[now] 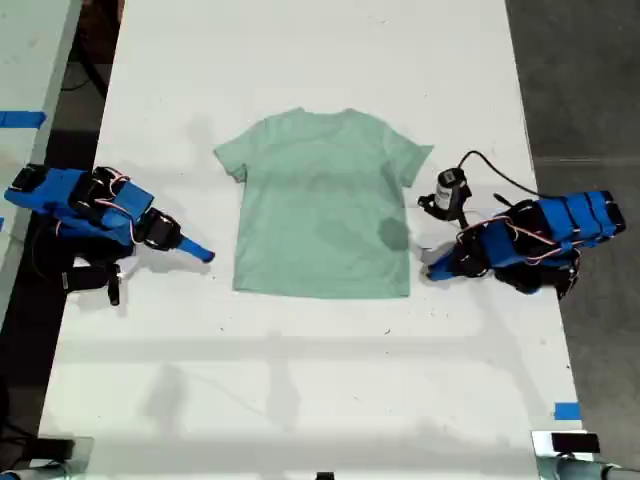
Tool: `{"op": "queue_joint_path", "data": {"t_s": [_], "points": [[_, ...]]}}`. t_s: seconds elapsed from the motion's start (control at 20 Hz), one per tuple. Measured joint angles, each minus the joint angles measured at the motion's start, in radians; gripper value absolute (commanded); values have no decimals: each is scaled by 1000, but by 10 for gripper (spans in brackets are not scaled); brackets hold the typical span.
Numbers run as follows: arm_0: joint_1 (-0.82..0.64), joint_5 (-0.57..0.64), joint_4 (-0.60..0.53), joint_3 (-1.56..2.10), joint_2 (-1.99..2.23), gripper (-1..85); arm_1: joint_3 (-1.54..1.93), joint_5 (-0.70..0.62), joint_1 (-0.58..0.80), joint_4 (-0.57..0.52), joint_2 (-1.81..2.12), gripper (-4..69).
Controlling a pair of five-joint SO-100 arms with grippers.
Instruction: Fold t shirt
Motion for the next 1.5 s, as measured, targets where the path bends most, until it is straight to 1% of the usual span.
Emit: {"op": "queue_joint_path", "data": {"t_s": [0.05,0.1,0.15,0.2,0.25,0.3,0.35,0.4,0.45,0.5,0.55,0.65,0.7,0.75,0.8,0.85,0.9,0.95,1.0,1.1,1.3,1.4,1.5], "points": [[0,-2,0,0,0,120,2,0,3,0,0,40],[-29,-44,0,0,0,99,2,17,55,-6,0,41],[-87,-138,-2,0,0,15,2,38,176,-11,0,38],[-97,-196,-6,0,3,-3,3,38,313,-15,0,38],[-115,-198,-12,0,3,-3,3,41,396,-20,0,43],[-152,-192,-18,0,3,-3,3,92,425,-31,0,33],[-179,-202,-29,0,3,2,3,216,440,-40,0,30],[-176,-249,-31,0,3,36,3,410,445,-43,0,80],[-164,-299,-28,0,3,18,3,580,425,-55,0,90],[-170,-302,-26,0,3,12,3,689,403,-55,0,123],[-210,-298,-17,0,3,10,3,699,397,-52,0,121],[-319,-278,-11,0,3,7,3,617,397,-23,0,81],[-351,-262,-11,0,3,-2,3,623,397,-9,0,77],[-397,-236,-11,0,3,-3,3,638,397,-2,0,40],[-453,-215,-11,0,3,-3,3,646,397,-2,0,55],[-503,-187,-11,0,3,-3,0,615,402,-26,0,96],[-549,-164,-11,0,3,-3,-11,574,408,-49,2,153],[-571,-155,-11,0,3,-3,-44,548,442,-49,-34,215],[-577,-155,-11,0,3,-3,-109,522,500,-46,-121,251],[-572,-155,-11,0,3,-3,-341,420,629,-44,-411,270],[-572,-155,-11,0,3,-3,-893,198,908,-18,-1049,285],[-571,-155,-11,0,3,-3,-1112,121,1008,-18,-1315,282],[-571,-155,-11,0,3,-3,-1244,60,1106,-38,-1516,281]]}}
